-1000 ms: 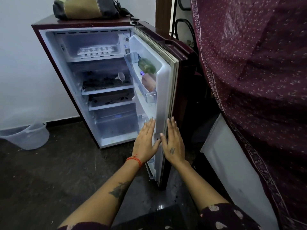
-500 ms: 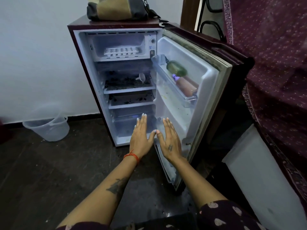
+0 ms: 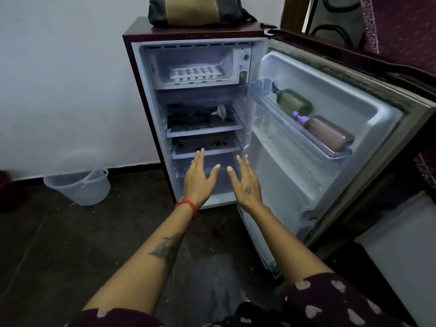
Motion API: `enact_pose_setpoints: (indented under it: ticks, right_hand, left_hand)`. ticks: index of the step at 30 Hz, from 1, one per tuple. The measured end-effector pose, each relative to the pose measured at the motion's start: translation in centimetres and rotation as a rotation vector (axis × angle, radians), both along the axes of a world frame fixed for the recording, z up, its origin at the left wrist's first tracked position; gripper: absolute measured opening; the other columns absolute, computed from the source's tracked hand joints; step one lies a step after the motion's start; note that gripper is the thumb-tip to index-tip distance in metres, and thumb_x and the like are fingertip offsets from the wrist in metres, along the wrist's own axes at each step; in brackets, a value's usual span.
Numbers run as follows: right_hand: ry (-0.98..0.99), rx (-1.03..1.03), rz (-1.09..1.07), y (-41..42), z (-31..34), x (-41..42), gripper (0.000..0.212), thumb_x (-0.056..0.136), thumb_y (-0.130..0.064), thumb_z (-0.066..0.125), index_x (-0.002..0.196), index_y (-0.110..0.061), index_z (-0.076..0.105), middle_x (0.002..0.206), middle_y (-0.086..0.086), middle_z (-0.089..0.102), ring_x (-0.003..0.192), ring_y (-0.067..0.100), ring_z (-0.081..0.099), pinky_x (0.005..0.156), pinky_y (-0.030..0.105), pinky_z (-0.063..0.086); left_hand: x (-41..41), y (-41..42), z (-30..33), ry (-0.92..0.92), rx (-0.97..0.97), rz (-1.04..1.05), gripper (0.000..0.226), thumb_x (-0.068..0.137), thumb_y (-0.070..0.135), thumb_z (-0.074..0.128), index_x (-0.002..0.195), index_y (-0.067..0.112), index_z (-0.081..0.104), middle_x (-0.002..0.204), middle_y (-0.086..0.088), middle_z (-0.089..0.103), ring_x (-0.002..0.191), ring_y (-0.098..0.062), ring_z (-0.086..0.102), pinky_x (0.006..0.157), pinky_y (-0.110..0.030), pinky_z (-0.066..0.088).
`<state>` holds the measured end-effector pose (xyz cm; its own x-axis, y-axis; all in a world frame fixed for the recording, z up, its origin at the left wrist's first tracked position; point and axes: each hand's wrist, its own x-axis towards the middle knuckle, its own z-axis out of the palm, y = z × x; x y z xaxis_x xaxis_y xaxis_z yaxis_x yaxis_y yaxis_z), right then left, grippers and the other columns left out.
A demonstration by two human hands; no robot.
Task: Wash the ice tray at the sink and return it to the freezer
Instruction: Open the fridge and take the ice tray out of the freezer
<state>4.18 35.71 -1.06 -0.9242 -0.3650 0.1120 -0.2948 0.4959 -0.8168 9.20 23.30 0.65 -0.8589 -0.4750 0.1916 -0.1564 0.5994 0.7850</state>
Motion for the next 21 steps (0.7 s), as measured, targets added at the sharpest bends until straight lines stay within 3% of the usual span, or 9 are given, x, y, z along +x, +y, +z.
enact_pose_setpoints:
  ticks: [3,9,21]
  right_hand:
    - [-0.006,-0.009,0.003,-2.0,0.3,-1.3,0.062,0.095,-0.053,0.036,0.149,-0.027,0.020,0.159,-0.001,0.007,0.146,0.018,0.011,0.118,0.041,0.015]
    - [-0.010,0.032,-0.005,-5.3,0.1,-5.2,0.065,0.093,-0.057,0.037,0.148,-0.027,0.021,0.158,0.000,0.015,0.145,0.019,0.016,0.115,0.040,0.019]
    - [0.083,0.190,0.023,-11.7,-0.1,-16.7,0.065,0.094,-0.054,0.039,0.148,-0.021,0.025,0.158,0.005,0.015,0.144,0.024,0.017,0.114,0.040,0.019]
  left_hand:
    - [-1.1,-1.8,0.5,-0.001,0.026,0.017,0.066,0.095,0.036,0.052,0.149,0.015,0.021,0.157,-0.004,0.023,0.144,-0.020,0.022,0.113,-0.032,0.023]
    - [-4.6,-5.4,0.4,-0.028,0.028,0.061,0.063,0.094,0.036,0.054,0.147,0.017,0.028,0.153,-0.008,0.032,0.140,-0.024,0.031,0.112,-0.038,0.029]
    - [-15.1,-13.0,-0.1,-0.111,-0.259,0.086,0.061,0.095,0.034,0.052,0.147,0.013,0.028,0.153,-0.008,0.033,0.139,-0.024,0.033,0.110,-0.039,0.033]
